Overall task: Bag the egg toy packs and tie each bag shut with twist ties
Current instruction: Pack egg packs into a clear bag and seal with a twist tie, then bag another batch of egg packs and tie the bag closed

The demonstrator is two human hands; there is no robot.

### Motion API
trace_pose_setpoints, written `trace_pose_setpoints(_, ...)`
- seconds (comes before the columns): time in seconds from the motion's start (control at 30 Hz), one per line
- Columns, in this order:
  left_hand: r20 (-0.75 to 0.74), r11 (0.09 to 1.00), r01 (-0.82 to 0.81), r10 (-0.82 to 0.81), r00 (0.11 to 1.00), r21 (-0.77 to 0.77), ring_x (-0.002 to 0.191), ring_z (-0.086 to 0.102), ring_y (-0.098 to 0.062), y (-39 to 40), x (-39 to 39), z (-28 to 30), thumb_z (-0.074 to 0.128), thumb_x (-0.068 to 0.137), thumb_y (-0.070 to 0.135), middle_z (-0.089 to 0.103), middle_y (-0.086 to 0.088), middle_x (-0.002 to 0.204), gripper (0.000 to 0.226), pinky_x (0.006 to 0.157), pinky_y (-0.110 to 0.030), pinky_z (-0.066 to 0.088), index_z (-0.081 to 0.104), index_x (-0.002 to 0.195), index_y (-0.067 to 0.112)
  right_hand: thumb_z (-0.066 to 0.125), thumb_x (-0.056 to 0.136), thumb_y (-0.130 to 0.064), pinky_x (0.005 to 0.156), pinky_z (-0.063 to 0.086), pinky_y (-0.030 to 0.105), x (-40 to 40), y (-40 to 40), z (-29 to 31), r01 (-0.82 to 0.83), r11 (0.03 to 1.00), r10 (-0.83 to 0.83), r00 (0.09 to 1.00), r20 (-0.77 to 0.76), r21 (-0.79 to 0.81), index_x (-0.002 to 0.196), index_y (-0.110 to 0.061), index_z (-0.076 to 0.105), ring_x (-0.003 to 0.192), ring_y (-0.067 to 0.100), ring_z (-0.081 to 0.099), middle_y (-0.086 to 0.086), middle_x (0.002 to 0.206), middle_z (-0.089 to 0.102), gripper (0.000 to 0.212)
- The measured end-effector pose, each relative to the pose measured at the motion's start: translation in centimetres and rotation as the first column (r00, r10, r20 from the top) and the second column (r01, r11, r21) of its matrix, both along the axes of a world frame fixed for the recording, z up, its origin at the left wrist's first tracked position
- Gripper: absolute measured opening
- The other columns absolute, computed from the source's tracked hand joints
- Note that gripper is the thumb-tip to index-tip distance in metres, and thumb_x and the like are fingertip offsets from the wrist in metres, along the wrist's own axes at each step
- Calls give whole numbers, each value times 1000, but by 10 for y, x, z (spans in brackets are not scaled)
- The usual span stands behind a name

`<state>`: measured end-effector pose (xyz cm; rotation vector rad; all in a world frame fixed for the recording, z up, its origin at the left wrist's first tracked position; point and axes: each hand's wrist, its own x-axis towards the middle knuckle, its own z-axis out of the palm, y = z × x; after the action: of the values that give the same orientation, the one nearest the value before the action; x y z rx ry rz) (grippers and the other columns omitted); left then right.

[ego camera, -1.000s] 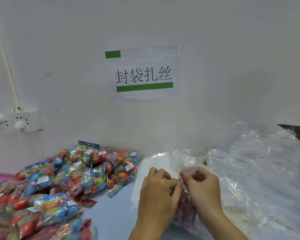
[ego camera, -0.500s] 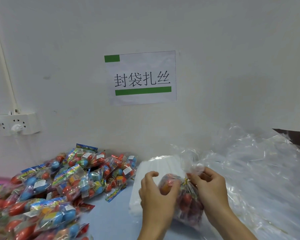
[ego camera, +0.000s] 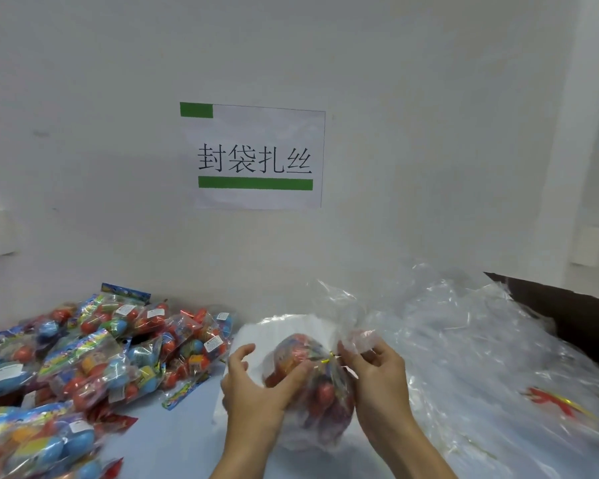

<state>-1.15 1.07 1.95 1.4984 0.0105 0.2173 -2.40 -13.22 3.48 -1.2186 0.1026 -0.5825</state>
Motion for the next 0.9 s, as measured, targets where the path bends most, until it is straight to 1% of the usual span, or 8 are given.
trace_pose_setpoints(0.1, -73, 977, 70, -86, 994, -203, 125, 52, -32, -6, -1, -4, 86, 38, 58, 50, -9, 137, 117, 108, -52, 42, 36, 139, 27, 65, 91, 4, 63, 57, 38, -1, 6, 2, -79, 969, 85, 996, -16, 235, 79, 0, 65, 60, 21, 64, 14, 70, 66, 13)
trace_pose_setpoints(0.17, -101, 908, 183, -237, 966, -377, 109, 67, -31, -9, 2, -5, 88, 44, 53, 70, -7, 117, 100, 100, -55, 50, 52, 131, 20, 63, 93, 3, 73, 58, 47, -3, 13, 0, -110, 964, 124, 991, -45, 243, 88, 5, 64, 69, 29, 68, 21, 78, 67, 5)
trace_pose_setpoints(0.3, -151, 939, 168, -221, 964, -299, 99, 71, -31, -5, 5, -6, 86, 48, 59, 75, -5, 108, 79, 93, -56, 54, 64, 118, 29, 70, 94, -27, 94, 57, 41, -13, 14, -9, -150, 918, 72, 973, -218, -366, 112, -21, 69, 104, 19, 69, 6, 113, 70, 19)
trace_pose_setpoints(0.4, -124, 948, 177, -216, 969, -263, 100, 71, -30, 1, 1, 1, 82, 51, 62, 73, -6, 111, 83, 95, -54, 53, 62, 122, 26, 72, 90, -43, 80, 62, 36, -20, 5, 0, -451, 820, 329, 875, -354, -352, 129, -31, 53, 104, 19, 71, 3, 124, 64, 45)
trace_pose_setpoints(0.5, -131, 933, 259, -298, 946, -250, 95, 72, -29, 3, -6, 9, 63, 69, 71, 76, -7, 104, 61, 82, -50, 58, 71, 111, 28, 79, 79, -45, 69, 62, 35, -20, -4, 6, -536, 759, 351, 815, -460, -369, 134, -35, 41, 103, 25, 71, 10, 124, 63, 67)
trace_pose_setpoints(0.6, -220, 886, 281, -377, 900, -369, 93, 67, -31, 4, -8, 15, 45, 89, 67, 72, -12, 103, 52, 66, -41, 54, 71, 107, 26, 80, 83, -35, 64, 59, 38, -16, -18, 15, -395, 893, 272, 856, -439, -216, 125, -17, 47, 90, 26, 74, 12, 112, 71, 56)
trace_pose_setpoints(0.73, -213, 906, 236, -323, 922, -352, 114, 54, -37, 9, -8, 19, 44, 98, 52, 57, -15, 126, 39, 82, -52, 49, 55, 125, 27, 74, 89, -34, 56, 57, 30, -5, -61, 48, -83, 992, 108, 946, -306, 93, 122, -5, 55, 75, 21, 70, 10, 103, 68, 48)
trace_pose_setpoints(0.9, -205, 917, 240, -314, 927, -319, 111, 54, -40, 9, -4, 16, 44, 101, 43, 56, -17, 127, 35, 88, -55, 45, 58, 122, 19, 48, 106, -23, 99, 52, 40, -4, -146, 112, 71, 893, -182, 960, 213, 444, 145, -9, 46, 132, 28, 53, 16, 150, 48, 42)
